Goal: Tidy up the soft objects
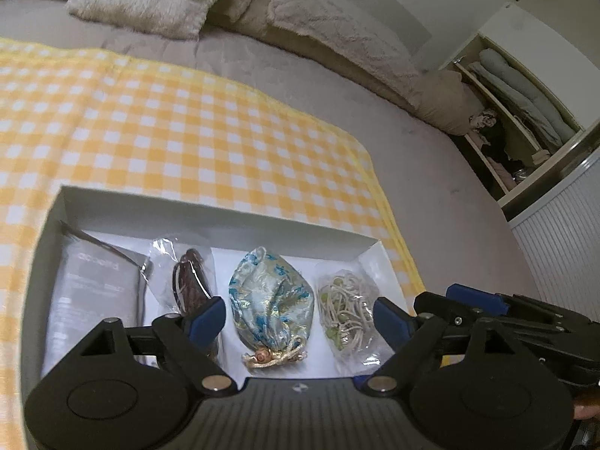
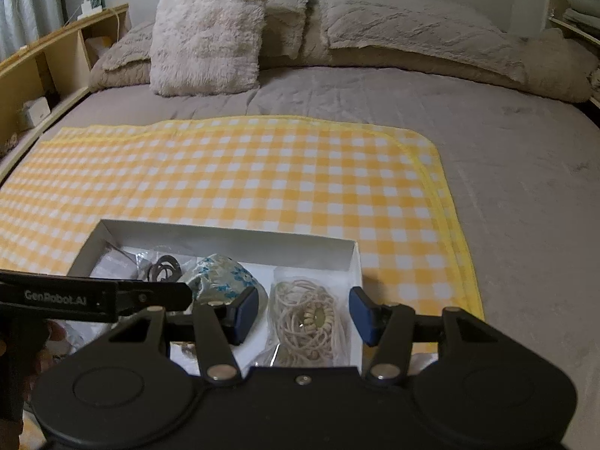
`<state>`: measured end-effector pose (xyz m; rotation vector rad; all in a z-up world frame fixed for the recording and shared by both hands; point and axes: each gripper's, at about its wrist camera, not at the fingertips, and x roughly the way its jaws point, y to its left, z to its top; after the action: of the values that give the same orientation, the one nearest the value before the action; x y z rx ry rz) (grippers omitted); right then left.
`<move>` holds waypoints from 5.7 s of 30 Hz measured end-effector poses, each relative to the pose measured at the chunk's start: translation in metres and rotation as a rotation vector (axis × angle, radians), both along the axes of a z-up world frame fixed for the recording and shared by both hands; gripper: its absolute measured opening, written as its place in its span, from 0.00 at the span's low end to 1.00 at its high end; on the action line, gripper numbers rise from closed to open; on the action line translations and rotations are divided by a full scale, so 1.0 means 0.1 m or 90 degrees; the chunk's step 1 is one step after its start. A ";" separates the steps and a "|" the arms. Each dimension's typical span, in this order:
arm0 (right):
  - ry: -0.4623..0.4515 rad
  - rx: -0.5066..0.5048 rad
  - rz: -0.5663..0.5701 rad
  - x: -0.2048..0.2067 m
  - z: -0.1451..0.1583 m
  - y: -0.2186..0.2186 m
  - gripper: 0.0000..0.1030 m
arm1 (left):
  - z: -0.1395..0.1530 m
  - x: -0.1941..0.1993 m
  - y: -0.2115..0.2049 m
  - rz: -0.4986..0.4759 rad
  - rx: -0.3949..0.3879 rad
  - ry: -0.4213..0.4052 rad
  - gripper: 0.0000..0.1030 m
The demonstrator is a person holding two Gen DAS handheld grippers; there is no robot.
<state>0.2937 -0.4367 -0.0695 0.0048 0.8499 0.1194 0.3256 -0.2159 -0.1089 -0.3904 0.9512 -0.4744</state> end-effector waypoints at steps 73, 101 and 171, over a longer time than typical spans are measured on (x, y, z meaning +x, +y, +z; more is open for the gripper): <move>-0.263 0.002 -0.056 -2.56 0.78 0.78 1.00 | 1.19 -2.79 1.11 0.132 0.296 -0.325 1.00; -0.294 -0.025 -0.048 -2.90 0.69 0.98 1.00 | 1.14 -3.06 1.19 0.136 0.294 -0.348 1.00; -0.295 -0.029 -0.040 -2.89 0.70 1.03 1.00 | 1.15 -3.07 1.18 0.136 0.297 -0.348 1.00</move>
<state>0.0043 -0.3339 0.0010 -0.0373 0.3891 0.0395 0.0187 -0.0976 0.0062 0.0672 0.4568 -0.1361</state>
